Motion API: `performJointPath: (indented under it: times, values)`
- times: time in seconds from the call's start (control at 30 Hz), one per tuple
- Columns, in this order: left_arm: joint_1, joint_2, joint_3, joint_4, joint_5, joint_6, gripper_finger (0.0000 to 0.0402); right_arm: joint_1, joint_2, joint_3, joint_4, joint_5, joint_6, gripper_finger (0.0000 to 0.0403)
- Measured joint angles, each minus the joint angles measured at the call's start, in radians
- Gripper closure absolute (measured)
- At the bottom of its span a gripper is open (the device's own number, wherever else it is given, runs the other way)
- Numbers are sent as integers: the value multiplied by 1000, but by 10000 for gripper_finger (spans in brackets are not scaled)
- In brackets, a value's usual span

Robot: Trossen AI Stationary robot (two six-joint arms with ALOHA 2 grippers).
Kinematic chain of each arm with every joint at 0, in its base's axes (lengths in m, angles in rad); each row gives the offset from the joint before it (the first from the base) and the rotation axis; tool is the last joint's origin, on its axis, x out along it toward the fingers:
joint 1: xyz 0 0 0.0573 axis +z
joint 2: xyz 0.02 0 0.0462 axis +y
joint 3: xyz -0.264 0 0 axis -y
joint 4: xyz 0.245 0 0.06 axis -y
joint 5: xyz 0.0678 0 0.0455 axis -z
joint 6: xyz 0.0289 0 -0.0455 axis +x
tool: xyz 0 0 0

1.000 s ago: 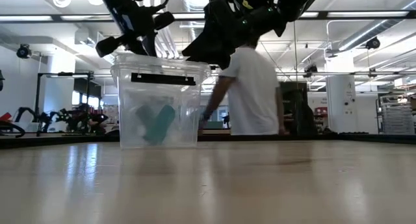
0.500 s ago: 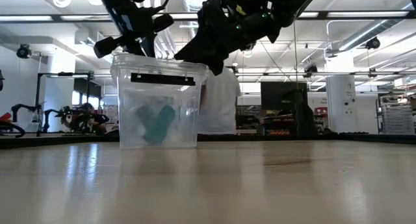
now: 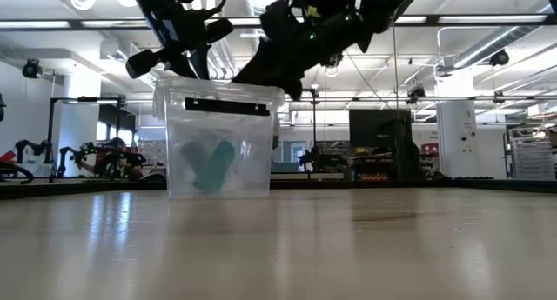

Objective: Roll bandage
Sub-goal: Close the transparent bin

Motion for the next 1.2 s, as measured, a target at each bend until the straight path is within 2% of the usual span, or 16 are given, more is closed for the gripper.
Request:
performJointPath:
  times: [0.13, 0.3, 0.57, 0.87, 0.93, 1.07, 1.2]
  values:
    - [0, 9, 0, 4, -2, -1, 368, -4, 32, 0, 30, 34, -2, 219]
    - [0, 8, -2, 2, 2, -90, 362, -6, 45, 0, 13, 36, 18, 219]
    - [1, -21, -2, 16, -32, -168, 289, -8, 37, -1, -17, 24, 11, 219]
    - [11, -133, 0, 16, -26, -405, 178, 12, 31, -2, -40, -1, -64, 219]
    - [29, -151, 0, 16, -27, -488, 163, 18, 21, -3, -62, -52, -115, 219]
    - [59, -158, -19, 19, -8, -638, 154, 34, -17, 3, -165, -144, -268, 219]
    - [62, -139, -84, 34, 44, -758, 164, 52, -97, -2, -255, -149, -351, 220]
